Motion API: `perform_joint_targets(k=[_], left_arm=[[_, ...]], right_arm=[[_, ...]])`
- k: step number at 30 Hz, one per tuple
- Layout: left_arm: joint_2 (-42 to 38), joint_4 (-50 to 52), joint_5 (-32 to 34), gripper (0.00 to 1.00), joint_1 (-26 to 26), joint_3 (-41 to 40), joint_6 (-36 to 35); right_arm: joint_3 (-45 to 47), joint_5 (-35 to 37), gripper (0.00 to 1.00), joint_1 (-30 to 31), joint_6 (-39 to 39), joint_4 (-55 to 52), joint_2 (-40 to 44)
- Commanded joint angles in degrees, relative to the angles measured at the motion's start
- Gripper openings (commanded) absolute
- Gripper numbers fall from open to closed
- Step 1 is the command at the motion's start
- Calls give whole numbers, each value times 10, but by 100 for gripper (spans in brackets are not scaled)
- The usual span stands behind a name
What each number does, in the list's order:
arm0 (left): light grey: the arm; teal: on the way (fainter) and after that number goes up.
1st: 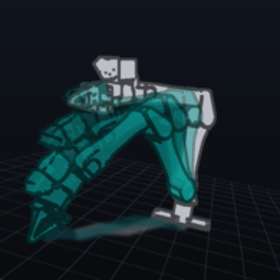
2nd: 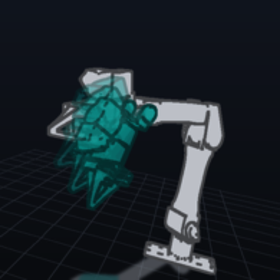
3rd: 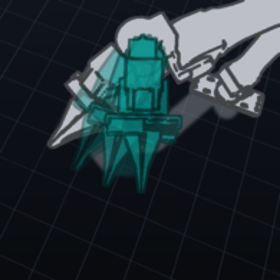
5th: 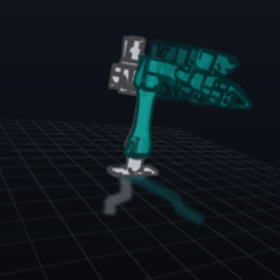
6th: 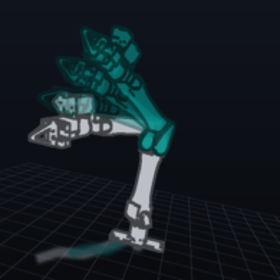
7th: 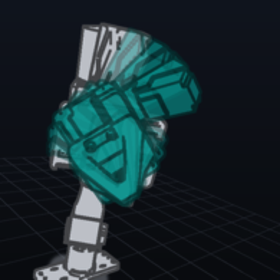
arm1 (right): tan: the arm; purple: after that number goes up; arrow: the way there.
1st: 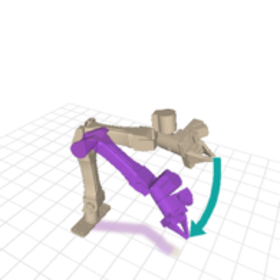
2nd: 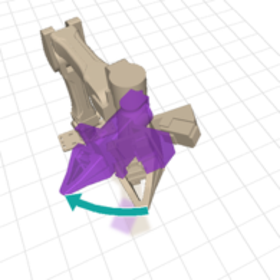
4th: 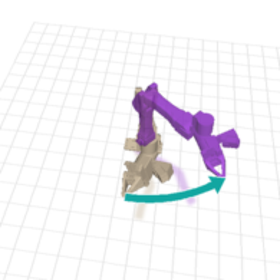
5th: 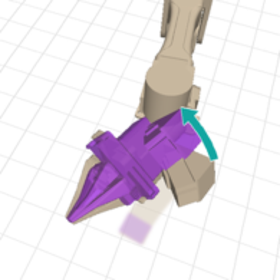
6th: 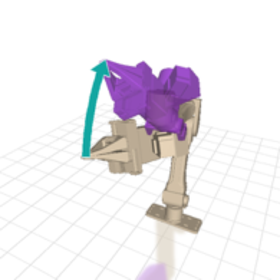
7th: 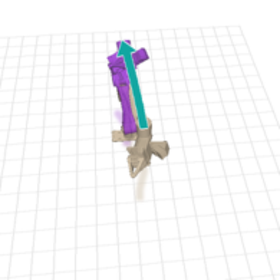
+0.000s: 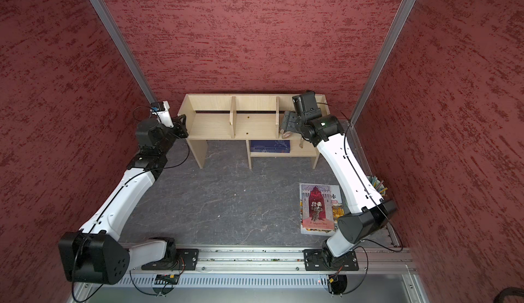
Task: Wipe the bookshelf clean with a cloth
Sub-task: Wipe the dust from the shelf.
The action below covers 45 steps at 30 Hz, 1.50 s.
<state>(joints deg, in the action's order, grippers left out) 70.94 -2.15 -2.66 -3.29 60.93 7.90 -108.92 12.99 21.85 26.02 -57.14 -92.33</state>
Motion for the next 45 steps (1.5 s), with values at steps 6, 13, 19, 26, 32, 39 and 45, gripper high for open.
perform_joint_targets(k=[6, 13, 19, 26, 32, 39, 45], left_arm=[[21, 57, -66, 0, -15, -16, 71], [23, 57, -67, 0, -16, -16, 71], [19, 58, -64, 0, -15, -16, 69], [18, 58, -62, 0, -16, -17, 69], [17, 59, -60, 0, -15, -17, 69], [12, 63, -47, 0, -15, -17, 66], [11, 63, -48, 0, -16, -17, 67]], right_arm=[[34, -3, 67, -11, 36, 51, -46], [105, 50, 0, -33, 29, 63, -10], [101, -19, 0, -41, -26, 103, -19], [-28, -87, 0, -41, -30, 140, -74], [-110, -23, 0, -42, -18, 119, -98], [-92, 169, 0, -66, -23, 40, -60], [6, 157, 0, -77, -52, 63, 7]])
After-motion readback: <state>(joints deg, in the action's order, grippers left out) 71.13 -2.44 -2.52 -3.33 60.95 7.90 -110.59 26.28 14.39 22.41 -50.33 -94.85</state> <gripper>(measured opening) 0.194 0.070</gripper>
